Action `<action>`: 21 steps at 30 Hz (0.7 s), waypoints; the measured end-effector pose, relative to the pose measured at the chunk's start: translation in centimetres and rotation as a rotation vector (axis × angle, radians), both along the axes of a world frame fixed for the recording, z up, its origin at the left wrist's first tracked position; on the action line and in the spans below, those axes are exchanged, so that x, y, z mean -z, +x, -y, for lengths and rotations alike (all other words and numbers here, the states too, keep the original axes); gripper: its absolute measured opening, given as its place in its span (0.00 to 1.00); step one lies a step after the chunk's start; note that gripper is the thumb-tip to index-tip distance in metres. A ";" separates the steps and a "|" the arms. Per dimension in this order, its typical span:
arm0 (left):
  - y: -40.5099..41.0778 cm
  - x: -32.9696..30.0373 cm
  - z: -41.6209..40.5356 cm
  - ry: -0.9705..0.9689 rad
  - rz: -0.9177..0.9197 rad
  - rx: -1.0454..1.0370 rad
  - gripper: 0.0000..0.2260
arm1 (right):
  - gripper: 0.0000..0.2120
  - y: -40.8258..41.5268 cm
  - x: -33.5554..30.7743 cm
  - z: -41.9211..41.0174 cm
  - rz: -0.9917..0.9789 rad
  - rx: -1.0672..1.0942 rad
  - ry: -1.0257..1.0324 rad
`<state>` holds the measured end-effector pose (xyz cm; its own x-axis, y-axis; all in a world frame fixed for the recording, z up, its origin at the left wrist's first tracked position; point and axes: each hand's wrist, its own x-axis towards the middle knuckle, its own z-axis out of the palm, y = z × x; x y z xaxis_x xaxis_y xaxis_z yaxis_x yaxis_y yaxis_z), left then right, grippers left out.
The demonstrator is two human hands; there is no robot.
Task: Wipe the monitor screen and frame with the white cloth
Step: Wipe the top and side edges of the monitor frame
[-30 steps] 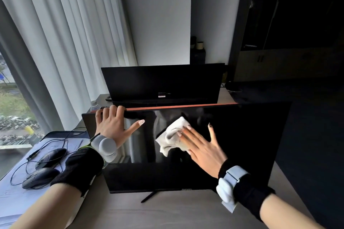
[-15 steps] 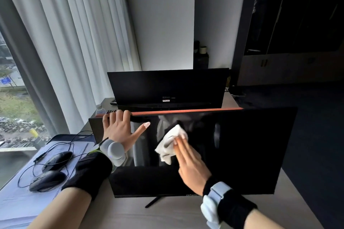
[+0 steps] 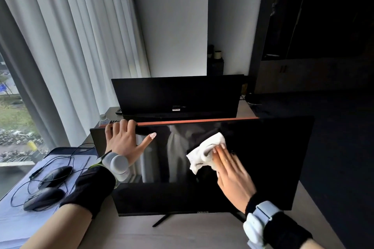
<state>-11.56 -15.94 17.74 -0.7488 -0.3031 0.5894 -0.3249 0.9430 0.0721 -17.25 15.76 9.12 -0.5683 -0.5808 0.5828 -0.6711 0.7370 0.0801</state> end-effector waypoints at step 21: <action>0.3 -0.2 -0.6 0.053 -0.025 0.003 0.25 | 0.32 -3.1 -6.7 -2.7 0.218 0.059 -0.525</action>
